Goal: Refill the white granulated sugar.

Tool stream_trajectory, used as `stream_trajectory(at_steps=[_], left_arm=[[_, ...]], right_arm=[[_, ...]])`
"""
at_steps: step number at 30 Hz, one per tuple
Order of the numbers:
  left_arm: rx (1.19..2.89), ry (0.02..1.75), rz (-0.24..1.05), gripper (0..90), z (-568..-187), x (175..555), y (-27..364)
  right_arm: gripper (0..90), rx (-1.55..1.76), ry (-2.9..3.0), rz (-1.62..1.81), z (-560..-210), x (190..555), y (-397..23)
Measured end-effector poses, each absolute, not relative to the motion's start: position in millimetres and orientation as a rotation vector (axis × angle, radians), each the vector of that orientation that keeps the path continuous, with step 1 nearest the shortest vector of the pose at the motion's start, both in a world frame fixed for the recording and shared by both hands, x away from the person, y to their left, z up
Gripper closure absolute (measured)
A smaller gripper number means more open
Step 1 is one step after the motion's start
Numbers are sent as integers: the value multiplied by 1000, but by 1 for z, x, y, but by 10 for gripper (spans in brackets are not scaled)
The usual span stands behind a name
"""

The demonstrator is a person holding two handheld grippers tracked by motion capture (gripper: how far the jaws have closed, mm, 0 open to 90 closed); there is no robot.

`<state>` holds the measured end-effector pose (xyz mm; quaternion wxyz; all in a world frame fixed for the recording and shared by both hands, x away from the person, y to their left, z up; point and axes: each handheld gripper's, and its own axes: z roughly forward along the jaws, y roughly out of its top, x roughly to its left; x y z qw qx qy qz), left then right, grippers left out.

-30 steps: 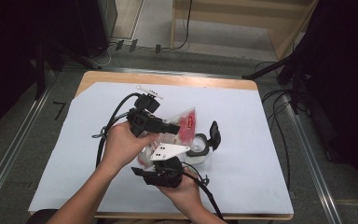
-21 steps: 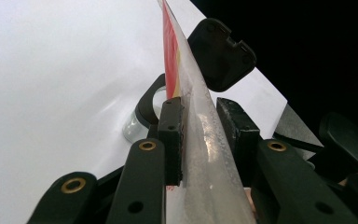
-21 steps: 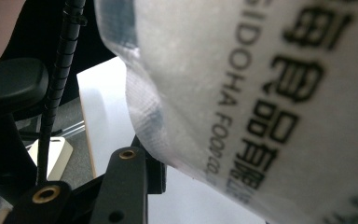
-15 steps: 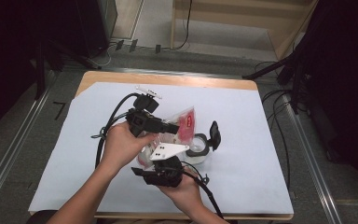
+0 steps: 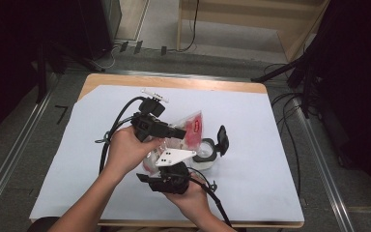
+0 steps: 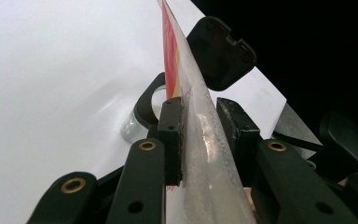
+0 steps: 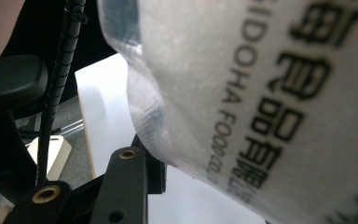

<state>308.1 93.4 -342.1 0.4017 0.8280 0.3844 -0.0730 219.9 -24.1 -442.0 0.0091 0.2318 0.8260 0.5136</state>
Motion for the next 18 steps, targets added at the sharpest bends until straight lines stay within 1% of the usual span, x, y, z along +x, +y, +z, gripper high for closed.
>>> stream_trajectory(at_steps=[8,10,18], left_arm=[[2086,980,-189,729,-343,308,95],[2071,989,-209,729,-345,309,96],[2073,983,-200,730,-345,309,97]], right_arm=[[636,722,2581,1603,-442,220,-24],[636,719,2583,1597,-443,219,-24],[636,724,2584,1600,-443,220,-23]])
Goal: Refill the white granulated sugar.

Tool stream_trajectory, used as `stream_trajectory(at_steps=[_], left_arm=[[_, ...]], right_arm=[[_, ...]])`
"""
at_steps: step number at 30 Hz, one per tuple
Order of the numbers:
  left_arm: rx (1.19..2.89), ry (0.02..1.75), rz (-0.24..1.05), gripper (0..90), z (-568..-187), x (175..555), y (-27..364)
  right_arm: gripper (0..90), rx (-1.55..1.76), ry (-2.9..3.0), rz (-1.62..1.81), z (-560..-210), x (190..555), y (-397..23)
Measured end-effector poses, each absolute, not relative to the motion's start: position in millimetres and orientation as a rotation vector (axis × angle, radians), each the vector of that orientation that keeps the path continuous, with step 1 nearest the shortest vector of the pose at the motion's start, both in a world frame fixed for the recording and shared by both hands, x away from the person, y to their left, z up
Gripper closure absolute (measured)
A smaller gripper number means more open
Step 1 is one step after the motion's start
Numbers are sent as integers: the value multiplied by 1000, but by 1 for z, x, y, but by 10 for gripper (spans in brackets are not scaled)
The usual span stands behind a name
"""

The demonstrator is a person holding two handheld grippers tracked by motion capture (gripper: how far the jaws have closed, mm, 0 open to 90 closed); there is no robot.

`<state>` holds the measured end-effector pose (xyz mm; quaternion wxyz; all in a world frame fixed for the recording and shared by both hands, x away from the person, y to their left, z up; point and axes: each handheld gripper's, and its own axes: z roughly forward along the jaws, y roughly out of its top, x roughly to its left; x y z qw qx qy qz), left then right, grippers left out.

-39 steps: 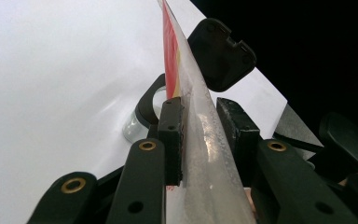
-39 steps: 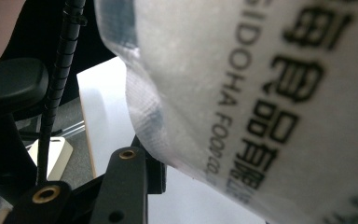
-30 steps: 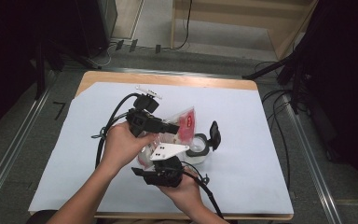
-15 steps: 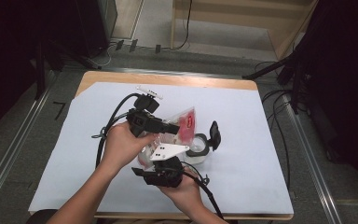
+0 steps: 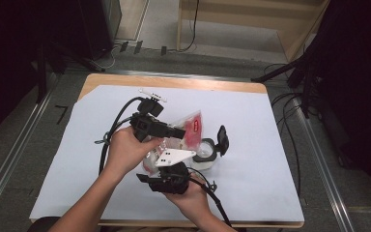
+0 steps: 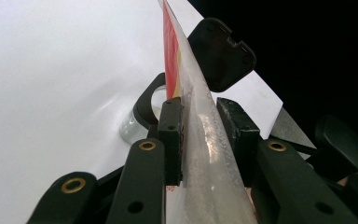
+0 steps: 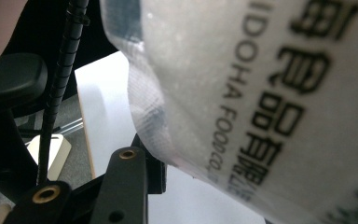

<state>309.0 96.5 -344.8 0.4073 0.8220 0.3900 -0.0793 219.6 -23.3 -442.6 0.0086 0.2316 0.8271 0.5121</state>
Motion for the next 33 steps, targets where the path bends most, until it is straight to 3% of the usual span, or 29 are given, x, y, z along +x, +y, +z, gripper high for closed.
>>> stream_trajectory(at_steps=[33], left_arm=[[2087,973,-177,714,-341,307,93]], right_arm=[[637,732,2590,1610,-440,220,-24]])
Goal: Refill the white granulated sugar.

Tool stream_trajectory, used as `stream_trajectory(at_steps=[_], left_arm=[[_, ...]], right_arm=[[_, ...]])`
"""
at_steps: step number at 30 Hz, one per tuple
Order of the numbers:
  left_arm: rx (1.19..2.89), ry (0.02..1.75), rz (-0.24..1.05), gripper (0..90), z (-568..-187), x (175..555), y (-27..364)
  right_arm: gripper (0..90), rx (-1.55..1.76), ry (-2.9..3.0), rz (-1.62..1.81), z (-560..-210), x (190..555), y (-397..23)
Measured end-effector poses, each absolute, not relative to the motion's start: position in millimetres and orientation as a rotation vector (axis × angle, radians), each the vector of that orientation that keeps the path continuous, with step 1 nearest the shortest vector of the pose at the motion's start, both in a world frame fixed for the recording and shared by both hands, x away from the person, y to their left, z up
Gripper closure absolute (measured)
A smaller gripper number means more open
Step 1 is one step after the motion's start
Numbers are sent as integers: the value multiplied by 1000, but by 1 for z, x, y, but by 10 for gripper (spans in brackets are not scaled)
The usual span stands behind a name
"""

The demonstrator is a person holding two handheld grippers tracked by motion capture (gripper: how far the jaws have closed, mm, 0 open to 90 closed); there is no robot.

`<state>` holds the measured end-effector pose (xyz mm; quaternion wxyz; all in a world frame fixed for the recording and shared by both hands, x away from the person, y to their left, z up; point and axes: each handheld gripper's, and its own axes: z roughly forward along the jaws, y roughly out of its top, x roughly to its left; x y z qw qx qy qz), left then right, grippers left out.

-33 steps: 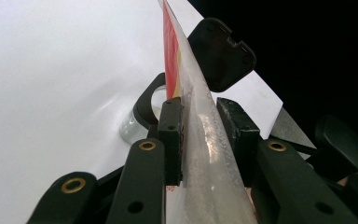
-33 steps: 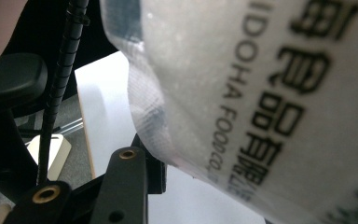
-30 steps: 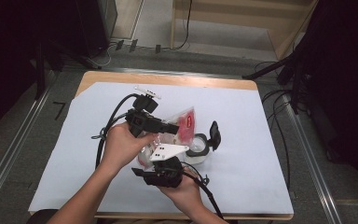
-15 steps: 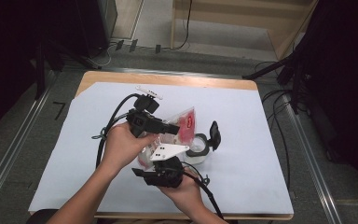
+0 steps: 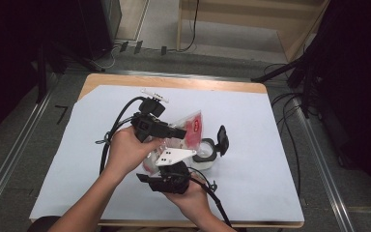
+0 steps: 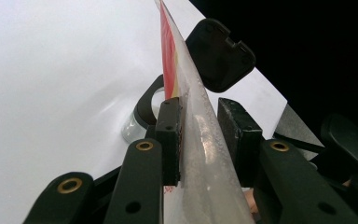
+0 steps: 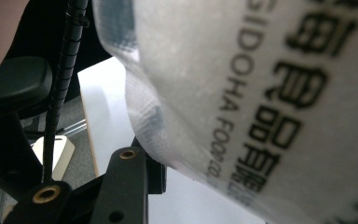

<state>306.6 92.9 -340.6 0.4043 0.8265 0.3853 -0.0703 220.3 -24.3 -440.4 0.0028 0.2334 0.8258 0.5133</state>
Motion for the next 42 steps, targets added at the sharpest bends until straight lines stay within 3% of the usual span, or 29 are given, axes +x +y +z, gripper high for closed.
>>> stream_trajectory(at_steps=[42], left_arm=[[2082,976,-155,715,-339,307,96]], right_arm=[[637,690,2604,1610,-439,223,-23]])
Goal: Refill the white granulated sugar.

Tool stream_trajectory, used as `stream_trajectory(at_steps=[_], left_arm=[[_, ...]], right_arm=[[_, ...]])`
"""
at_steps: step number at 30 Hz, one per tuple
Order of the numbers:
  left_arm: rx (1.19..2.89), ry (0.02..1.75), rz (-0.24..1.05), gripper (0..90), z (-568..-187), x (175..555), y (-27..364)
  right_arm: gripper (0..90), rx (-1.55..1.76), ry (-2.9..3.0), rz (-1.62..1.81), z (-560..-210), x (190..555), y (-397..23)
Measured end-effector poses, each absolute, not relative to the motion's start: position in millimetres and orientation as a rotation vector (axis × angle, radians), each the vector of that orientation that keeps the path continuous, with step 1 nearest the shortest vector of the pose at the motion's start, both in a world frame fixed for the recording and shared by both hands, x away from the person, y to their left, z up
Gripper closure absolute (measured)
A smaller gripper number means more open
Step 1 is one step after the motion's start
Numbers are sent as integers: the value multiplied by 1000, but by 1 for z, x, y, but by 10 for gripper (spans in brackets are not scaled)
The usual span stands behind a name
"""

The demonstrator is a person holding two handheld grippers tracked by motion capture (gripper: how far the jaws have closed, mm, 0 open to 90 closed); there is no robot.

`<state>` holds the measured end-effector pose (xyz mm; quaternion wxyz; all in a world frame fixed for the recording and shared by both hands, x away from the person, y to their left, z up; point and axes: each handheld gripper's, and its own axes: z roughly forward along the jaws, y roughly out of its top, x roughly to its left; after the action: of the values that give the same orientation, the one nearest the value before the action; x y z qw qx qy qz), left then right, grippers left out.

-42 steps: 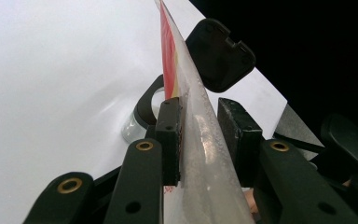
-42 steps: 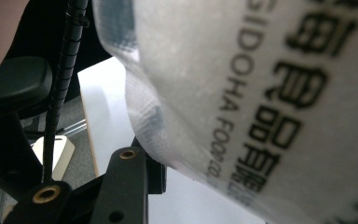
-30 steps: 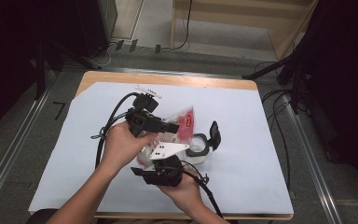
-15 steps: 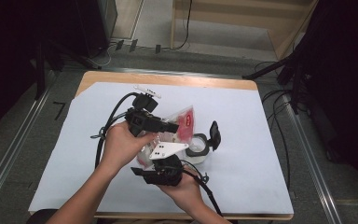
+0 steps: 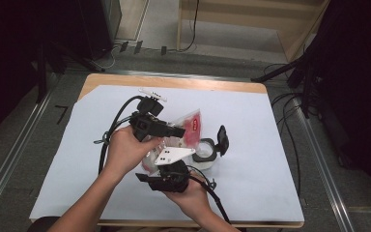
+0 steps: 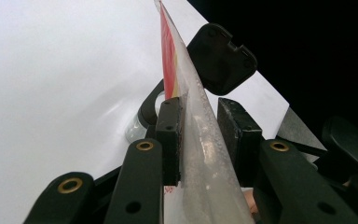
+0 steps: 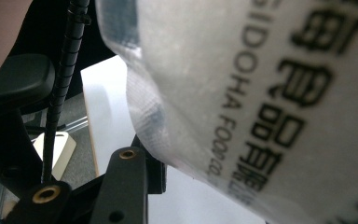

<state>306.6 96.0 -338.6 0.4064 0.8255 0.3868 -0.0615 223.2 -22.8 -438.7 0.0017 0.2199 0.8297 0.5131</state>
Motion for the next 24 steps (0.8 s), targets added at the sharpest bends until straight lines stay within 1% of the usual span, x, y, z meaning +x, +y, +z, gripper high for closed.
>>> stream_trajectory(at_steps=[24], left_arm=[[2074,990,-176,716,-340,309,98]], right_arm=[[637,689,2608,1601,-439,223,-22]])
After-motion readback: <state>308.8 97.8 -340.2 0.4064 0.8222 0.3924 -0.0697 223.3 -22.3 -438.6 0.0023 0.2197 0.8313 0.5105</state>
